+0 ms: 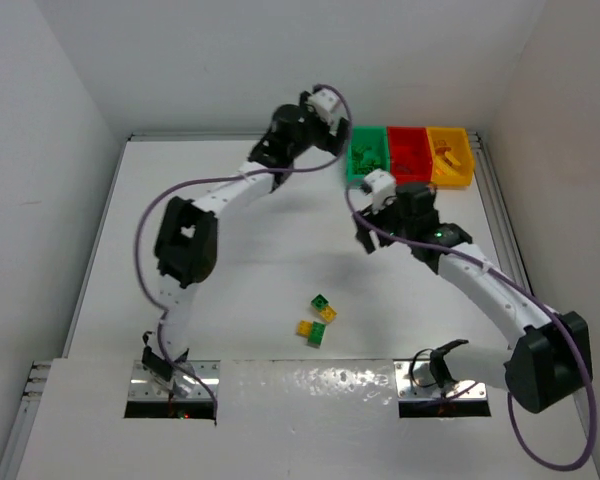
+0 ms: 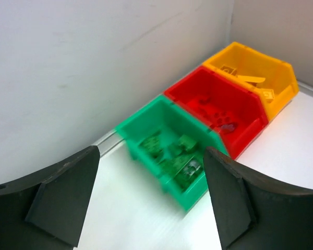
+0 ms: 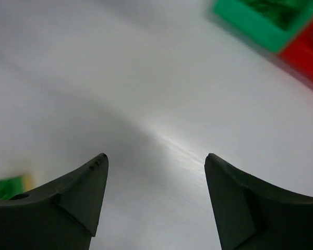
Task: Sort the legos into containers by color
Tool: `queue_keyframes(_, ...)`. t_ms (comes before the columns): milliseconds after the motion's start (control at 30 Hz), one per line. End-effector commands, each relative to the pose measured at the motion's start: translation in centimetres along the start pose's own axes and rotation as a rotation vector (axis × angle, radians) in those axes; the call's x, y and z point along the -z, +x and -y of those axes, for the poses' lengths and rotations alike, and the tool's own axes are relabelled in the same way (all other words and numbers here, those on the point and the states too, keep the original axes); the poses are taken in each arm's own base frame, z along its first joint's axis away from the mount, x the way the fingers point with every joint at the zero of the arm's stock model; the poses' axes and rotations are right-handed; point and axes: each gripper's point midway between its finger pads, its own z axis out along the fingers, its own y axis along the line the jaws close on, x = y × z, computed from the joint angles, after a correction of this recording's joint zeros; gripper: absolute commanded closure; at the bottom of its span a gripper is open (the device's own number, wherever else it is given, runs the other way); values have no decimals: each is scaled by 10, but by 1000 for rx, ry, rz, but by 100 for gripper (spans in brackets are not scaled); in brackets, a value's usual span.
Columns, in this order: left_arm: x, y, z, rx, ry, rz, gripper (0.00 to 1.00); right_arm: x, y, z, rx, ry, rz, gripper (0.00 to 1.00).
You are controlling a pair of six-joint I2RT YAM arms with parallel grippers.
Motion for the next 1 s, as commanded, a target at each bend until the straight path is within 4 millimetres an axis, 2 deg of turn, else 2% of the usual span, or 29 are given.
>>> queue_keyframes(0, 72, -37, -48, -13, 6, -71, 21, 2, 26, -92, 140, -325, -124, 27)
queue_keyframes(33, 101, -67, -57, -87, -31, -41, 21, 3, 29, -119, 163, -393, -128, 26)
queue_keyframes(67, 123, -27, -57, -95, -52, -132, 20, 2, 32, -133, 160, -419, -133, 23)
queue_keyframes(100, 154, -60, -72, -150, -141, -84, 19, -4, 37, -141, 180, -401, -129, 12)
queue_keyframes(133, 172, -53, -74, -160, -170, -104, 18, -7, 39, -148, 194, -394, -127, 2)
queue_keyframes(167, 194, -18, -71, -153, -188, -179, 18, -6, 45, -167, 228, -417, -129, 1)
queue_keyframes(200, 220, -39, -76, -157, -252, -143, 17, -9, 52, -180, 231, -417, -150, 1)
queue_keyframes(233, 233, -31, -72, -146, -256, -158, 17, -12, 54, -180, 224, -406, -164, 2)
queue_keyframes(267, 250, -5, -69, -128, -277, -213, 17, -12, 54, -191, 229, -419, -170, 7)
queue_keyframes(300, 269, -18, -71, -120, -320, -181, 17, -17, 65, -194, 231, -410, -221, 19)
queue_keyframes(367, 294, -7, -70, -67, -378, -175, 17, -22, 73, -199, 218, -395, -273, 29)
queue_keyframes(400, 301, -5, -68, -44, -390, -167, 17, -24, 76, -199, 207, -375, -288, 36)
queue_keyframes(433, 309, 11, -63, -42, -390, -192, 17, -24, 79, -201, 203, -376, -300, 38)
queue_keyframes(467, 317, 4, -62, -49, -399, -168, 17, -26, 86, -203, 201, -376, -323, 38)
queue_keyframes(533, 326, 17, -54, -65, -395, -203, 17, -26, 91, -205, 192, -355, -336, 37)
queue_keyframes(633, 337, 20, -53, -87, -425, -212, 17, -24, 101, -213, 210, -337, -339, 35)
queue_keyframes(767, 338, 23, -51, -97, -425, -201, 17, -23, 107, -221, 215, -311, -338, 36)
queue_keyframes(967, 335, 24, -46, -97, -402, -190, 17, -28, 108, -219, 193, -277, -348, 43)
